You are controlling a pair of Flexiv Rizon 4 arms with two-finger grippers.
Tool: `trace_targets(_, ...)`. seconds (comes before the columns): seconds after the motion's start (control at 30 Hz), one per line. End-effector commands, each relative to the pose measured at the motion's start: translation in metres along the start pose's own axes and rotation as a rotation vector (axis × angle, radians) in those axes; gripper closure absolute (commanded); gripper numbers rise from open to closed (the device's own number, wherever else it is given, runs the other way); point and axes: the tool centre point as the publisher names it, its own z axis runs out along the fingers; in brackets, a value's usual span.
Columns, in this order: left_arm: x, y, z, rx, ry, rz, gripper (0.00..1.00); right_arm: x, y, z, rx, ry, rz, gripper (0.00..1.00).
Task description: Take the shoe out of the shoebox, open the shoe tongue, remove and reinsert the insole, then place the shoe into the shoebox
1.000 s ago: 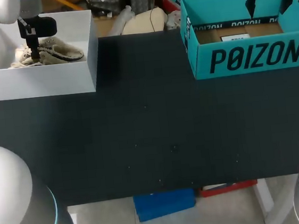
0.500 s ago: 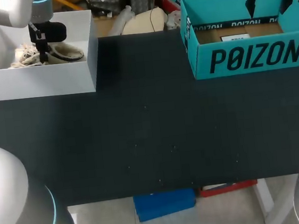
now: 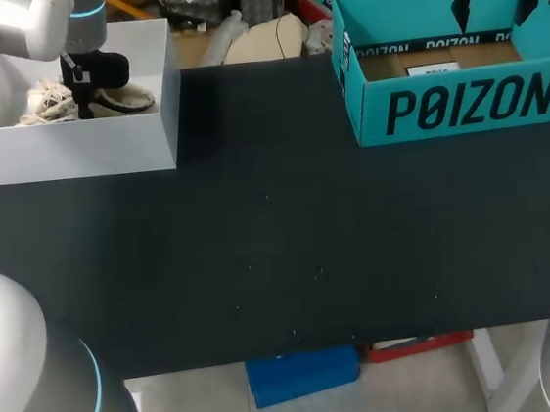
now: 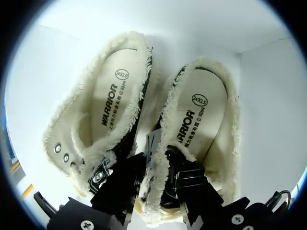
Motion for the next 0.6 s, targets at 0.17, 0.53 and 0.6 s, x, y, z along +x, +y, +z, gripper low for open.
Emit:
trace_targets(0.17,-0.003,-0.004,0.01,0.006,0.022,-0.003,1.0,0.0,0.0,0.0,0.0,0.0,0.001,0.0)
trace_targets(0.53,-0.004,0.006,-0.017,0.012,-0.012,0.005,1.0,0.0,0.0,0.0,0.0,0.0,0.001,0.0)
trace_targets(0.6,-0.006,0.008,-0.027,0.014,-0.025,0.006,1.0,0.0,0.0,0.0,0.0,0.0,0.001,0.0)
